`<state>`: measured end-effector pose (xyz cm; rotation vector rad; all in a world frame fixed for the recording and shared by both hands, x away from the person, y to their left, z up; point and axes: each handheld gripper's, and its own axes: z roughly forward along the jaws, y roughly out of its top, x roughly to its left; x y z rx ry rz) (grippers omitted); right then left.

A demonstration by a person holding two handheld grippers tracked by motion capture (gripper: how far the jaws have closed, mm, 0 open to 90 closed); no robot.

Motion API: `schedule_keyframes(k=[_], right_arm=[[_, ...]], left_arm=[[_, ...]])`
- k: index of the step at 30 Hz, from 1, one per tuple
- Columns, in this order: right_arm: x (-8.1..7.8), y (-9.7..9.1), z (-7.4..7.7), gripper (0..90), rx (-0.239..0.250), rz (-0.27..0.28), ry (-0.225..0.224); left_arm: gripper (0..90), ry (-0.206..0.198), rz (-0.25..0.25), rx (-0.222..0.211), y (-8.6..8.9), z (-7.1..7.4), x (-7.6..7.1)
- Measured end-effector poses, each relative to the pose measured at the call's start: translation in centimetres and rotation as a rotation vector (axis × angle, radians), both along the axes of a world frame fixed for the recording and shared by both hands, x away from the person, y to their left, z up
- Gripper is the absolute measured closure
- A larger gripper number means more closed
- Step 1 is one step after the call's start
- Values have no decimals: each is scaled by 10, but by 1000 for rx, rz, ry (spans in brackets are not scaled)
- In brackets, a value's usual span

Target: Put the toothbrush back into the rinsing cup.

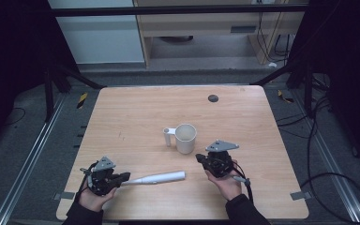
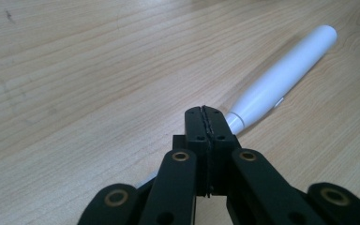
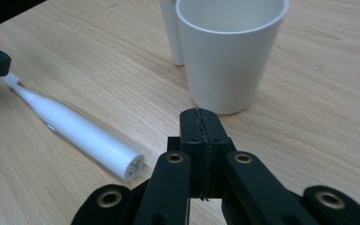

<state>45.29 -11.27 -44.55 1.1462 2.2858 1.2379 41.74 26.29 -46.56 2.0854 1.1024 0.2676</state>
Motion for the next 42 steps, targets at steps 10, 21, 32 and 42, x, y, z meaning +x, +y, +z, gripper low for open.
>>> schedule_keyframes(k=[10, 21, 32, 42], right_arm=[[4, 26, -15, 900, -16, 41, 28], [7, 46, -28, 900, -44, 74, 66], [6, 51, -35, 900, -62, 92, 87], [2, 51, -38, 900, -69, 110, 100]], left_arm=[[900, 31, -30, 30, -5, -6, -4], [900, 56, -43, 51, -9, -10, -3], [900, 68, -39, 72, -11, -14, 1], [900, 64, -35, 86, -13, -15, 7]])
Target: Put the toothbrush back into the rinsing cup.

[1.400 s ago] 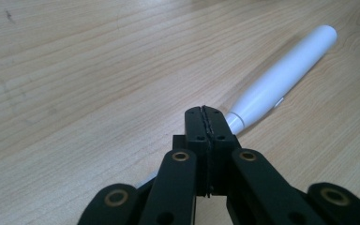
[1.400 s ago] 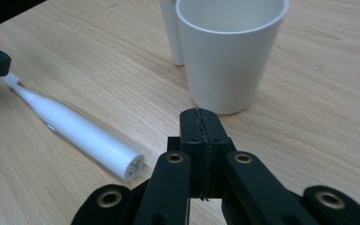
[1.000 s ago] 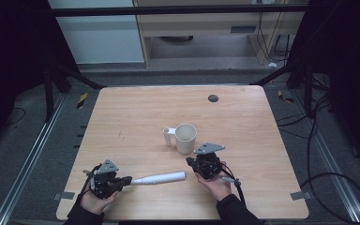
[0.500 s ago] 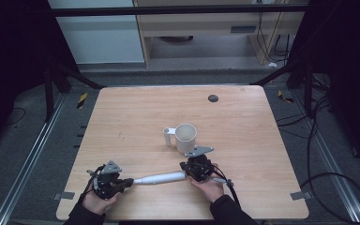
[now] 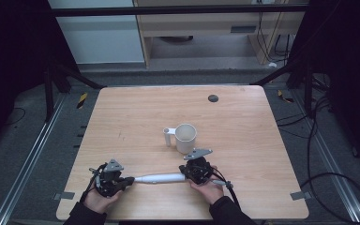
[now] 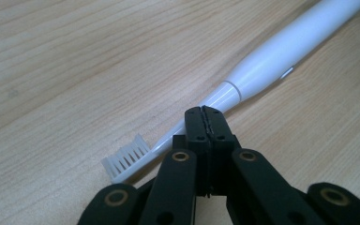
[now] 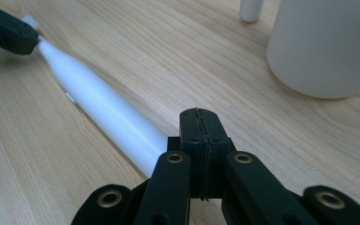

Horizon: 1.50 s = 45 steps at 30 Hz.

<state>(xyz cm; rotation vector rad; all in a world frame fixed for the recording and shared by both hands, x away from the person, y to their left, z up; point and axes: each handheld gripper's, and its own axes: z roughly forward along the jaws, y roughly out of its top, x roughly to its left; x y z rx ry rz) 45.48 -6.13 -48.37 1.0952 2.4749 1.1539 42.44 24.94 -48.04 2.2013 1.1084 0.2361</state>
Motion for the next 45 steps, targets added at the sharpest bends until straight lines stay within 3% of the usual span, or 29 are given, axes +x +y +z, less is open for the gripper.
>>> schedule_keyframes(k=[26, 45], right_arm=[[-18, 2, -4, 900, 10, 33, 51], [-28, 9, -6, 900, 19, 80, 63]], left_arm=[[900, -38, 35, 9, -11, -1, 20], [900, -76, 40, 24, -22, -1, 31]])
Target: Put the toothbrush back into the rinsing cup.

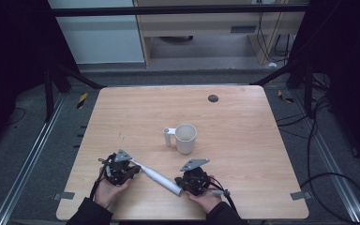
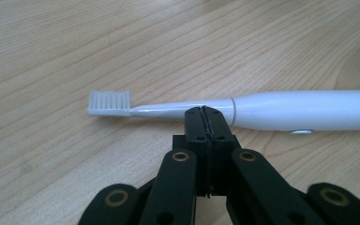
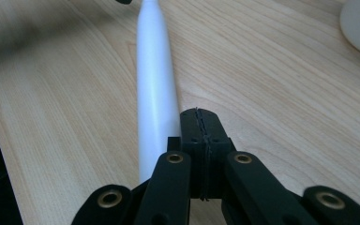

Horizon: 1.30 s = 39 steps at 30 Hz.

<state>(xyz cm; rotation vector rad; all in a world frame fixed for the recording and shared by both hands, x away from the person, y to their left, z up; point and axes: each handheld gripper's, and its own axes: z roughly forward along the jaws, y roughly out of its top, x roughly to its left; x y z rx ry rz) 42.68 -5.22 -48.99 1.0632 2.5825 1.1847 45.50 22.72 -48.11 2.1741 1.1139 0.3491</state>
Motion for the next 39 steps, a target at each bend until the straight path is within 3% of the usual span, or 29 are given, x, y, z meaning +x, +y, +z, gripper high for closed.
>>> schedule_keyframes(k=[16, 39], right_arm=[[-6, 10, -3, 900, 3, 35, 12], [-13, 25, -5, 900, 2, 75, 15]], left_arm=[[900, -32, 51, -53, 12, 8, -1], [900, -28, 50, -45, 13, 7, -3]])
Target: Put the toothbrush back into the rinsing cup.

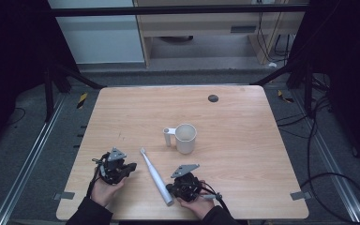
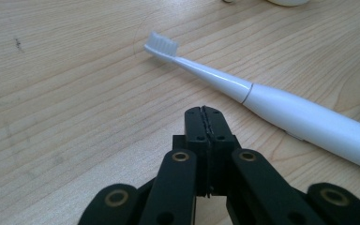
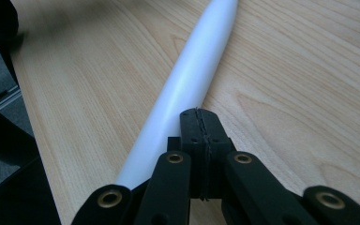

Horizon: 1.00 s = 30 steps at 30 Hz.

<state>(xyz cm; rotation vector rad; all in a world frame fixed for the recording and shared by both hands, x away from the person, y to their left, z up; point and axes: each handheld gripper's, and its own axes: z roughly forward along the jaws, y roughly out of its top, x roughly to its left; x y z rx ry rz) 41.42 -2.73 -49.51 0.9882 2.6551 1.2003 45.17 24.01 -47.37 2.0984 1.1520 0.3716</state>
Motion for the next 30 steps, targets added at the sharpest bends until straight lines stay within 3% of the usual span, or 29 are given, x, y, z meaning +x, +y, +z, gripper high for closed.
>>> schedule_keyframes(k=[25, 30], right_arm=[[-3, 11, -2, 900, 8, 26, 2], [1, -1, 5, 900, 6, -15, -34]], left_arm=[[900, -14, 13, -9, 1, 2, -1], [898, -26, 10, -15, 0, 5, -3]])
